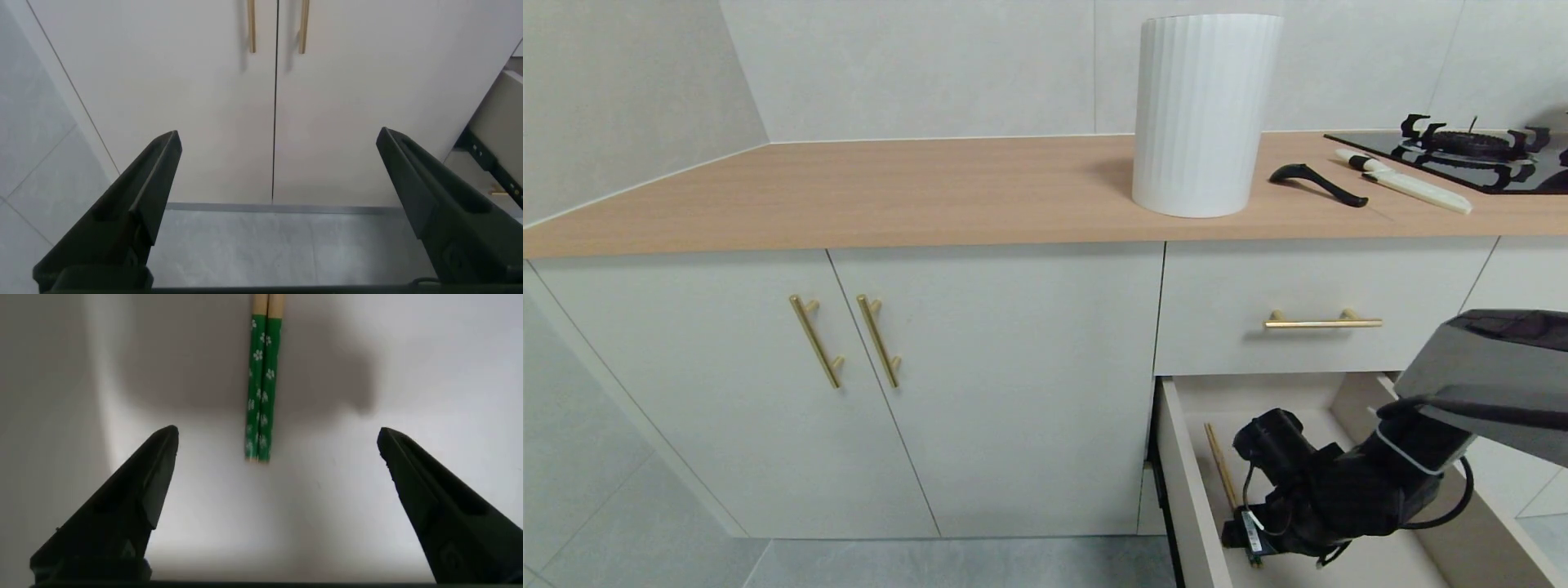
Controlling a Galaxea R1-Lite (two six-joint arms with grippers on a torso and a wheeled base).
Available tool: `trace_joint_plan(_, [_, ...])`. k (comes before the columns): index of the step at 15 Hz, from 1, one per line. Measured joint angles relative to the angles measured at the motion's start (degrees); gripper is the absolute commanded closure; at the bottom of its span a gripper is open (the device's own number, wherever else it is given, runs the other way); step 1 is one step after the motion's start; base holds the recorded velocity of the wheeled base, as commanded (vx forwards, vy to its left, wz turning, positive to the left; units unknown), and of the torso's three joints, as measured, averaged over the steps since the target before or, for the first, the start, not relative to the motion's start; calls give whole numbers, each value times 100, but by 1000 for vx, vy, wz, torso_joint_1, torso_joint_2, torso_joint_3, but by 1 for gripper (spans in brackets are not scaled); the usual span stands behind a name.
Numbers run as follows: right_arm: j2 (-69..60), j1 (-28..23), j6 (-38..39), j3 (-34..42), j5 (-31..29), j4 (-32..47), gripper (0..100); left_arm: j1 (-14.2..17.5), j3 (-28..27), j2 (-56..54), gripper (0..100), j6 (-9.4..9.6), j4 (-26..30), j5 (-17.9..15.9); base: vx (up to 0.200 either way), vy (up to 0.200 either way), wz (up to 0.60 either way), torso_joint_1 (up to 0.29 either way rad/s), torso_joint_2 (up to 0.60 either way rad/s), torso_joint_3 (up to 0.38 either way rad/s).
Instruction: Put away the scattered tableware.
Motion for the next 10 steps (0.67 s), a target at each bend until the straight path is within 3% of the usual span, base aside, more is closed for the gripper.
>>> trace_joint_plan(4, [-1593,-217,-471,201,85,611,0,0,0,0,0,0,0,0,0,0,0,0,0,0])
trace_joint_plan(8, [-3057,-1275,-1363,-37,569,1468,0,0,0,0,0,0,0,-1,0,0,0,0,0,0])
trace_joint_plan(10, [-3493,-1515,-1554,-89,841,1616,0,0,0,0,0,0,0,-1,0,0,0,1,-33,-18])
